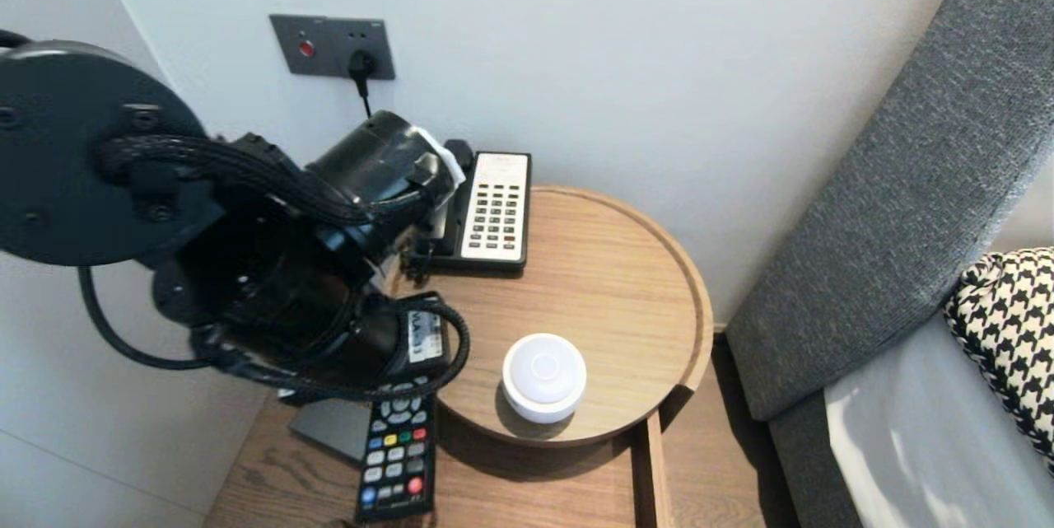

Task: Put the remote controls on the table in the drawer one by one

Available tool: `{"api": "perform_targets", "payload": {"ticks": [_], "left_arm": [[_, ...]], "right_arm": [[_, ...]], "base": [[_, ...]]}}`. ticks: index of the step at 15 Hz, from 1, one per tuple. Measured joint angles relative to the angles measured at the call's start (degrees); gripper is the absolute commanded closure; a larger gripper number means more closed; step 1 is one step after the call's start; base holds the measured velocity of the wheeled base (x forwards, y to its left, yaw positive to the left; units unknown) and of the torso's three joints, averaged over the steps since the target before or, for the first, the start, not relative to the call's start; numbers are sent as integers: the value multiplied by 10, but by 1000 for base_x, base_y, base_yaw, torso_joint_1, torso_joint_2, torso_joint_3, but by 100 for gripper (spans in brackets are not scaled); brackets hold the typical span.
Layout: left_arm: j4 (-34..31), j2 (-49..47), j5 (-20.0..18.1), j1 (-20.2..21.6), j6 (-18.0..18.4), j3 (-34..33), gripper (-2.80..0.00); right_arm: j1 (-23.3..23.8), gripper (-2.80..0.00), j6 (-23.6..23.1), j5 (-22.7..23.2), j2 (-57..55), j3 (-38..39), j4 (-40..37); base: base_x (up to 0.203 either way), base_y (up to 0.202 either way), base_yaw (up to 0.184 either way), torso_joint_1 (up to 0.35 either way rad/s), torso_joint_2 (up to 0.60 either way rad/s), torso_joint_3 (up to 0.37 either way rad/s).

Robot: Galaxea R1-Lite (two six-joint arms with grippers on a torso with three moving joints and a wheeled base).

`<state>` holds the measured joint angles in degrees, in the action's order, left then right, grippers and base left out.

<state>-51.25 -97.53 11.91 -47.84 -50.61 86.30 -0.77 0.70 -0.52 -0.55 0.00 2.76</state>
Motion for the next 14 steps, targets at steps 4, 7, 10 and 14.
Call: {"api": "perform_targets", "payload": {"ticks": [4,7,10,14], "left_arm": [[-62,81,-88,-10,41,-75,0],[-89,108,-141,-31,65,-117,0],[-81,111,-158,-56,69,-151,0],[-24,88,-158,-65,70,-200,0]], "right_arm": [[0,0,0,0,0,0,0],[0,0,0,0,0,0,0],[0,0,0,0,0,0,0],[0,0,0,0,0,0,0]], "base": [[0,0,0,0,0,0],[0,0,0,0,0,0],[0,0,0,0,0,0],[0,0,0,0,0,0]]}}
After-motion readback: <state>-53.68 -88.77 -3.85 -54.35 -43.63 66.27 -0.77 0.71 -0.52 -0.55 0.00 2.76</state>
